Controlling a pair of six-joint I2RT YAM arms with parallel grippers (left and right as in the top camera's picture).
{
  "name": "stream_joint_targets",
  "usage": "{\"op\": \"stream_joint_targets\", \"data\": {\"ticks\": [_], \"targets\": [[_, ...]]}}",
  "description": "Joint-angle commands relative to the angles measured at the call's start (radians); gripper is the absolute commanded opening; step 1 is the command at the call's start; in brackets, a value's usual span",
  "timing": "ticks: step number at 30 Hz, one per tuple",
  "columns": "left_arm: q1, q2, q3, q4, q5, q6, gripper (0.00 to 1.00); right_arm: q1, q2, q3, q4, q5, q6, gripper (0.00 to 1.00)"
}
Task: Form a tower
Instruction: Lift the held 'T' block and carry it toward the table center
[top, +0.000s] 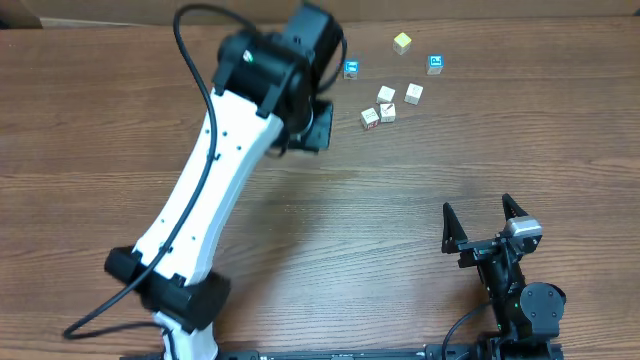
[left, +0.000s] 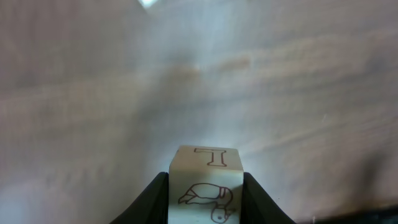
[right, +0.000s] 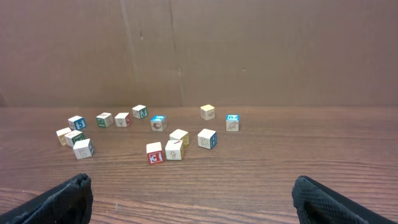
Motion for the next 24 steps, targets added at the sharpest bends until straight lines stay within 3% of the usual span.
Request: {"op": "stream_joint_targets", "data": {"ticks": [1,4,11,18,24], "targets": [[-0.057,-0.043,-0.183,0.002,-0.058,-0.133,0.26,0.006,-0.008,-0.01,0.004,0.002,-0.004,1.0],[-0.109,-0.045,-0.293,0.046,-0.111,-0.195,0.25,0.005,-0.008,-0.01,0.004,0.002,-0.004,1.0],[-0.201,-0.045,-0.569,0.333,-0.126,-0.257,0.26,0.006,-0.008,-0.01,0.004,0.002,-0.004,1.0],[-0.188,-0.045,-0.809,0.652,-0.127,-0.298,0.27,0.005,-0.008,-0.01,0.004,0.002,-0.004,1.0],[-0.168,-0.045,-0.904,0.8,-0.131,-0.296,0.24,0.006,-0.008,-0.01,0.004,0.002,-0.004,1.0]]}}
